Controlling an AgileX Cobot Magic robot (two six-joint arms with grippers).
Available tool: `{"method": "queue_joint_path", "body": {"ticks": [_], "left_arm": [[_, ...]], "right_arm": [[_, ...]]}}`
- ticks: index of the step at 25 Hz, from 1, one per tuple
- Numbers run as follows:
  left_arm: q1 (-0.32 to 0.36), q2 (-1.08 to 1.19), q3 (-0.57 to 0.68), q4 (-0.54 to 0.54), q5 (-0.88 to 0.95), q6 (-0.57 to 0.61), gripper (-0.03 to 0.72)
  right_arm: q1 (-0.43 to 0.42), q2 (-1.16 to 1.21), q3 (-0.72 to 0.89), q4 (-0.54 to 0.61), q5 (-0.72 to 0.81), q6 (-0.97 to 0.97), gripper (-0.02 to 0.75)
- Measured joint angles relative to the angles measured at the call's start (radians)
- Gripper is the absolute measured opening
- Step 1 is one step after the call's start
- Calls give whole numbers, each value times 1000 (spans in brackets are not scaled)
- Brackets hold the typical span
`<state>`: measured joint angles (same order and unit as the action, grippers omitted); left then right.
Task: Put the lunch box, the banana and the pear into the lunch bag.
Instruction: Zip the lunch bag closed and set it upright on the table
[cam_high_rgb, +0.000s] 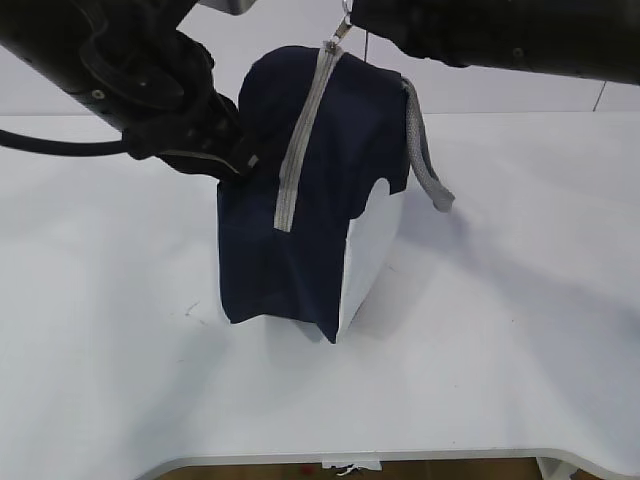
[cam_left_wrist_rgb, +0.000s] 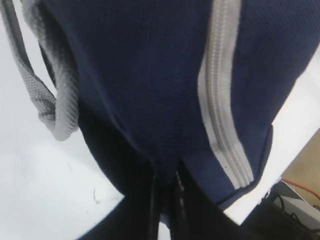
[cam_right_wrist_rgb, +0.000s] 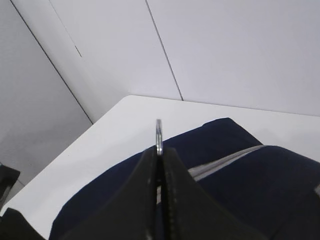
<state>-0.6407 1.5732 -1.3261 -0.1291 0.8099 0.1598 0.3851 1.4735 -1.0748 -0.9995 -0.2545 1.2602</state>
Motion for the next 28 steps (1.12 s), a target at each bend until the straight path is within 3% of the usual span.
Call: {"method": "queue_joint_path", "body": {"ticks": [22, 28], "left_arm": [[0, -44, 0, 38, 77, 2, -2], [0, -58, 0, 60, 94, 2, -2]], "right_arm": [[2, 221, -233, -20, 188, -1, 1], [2, 293, -295, -70, 255, -1, 1]]}}
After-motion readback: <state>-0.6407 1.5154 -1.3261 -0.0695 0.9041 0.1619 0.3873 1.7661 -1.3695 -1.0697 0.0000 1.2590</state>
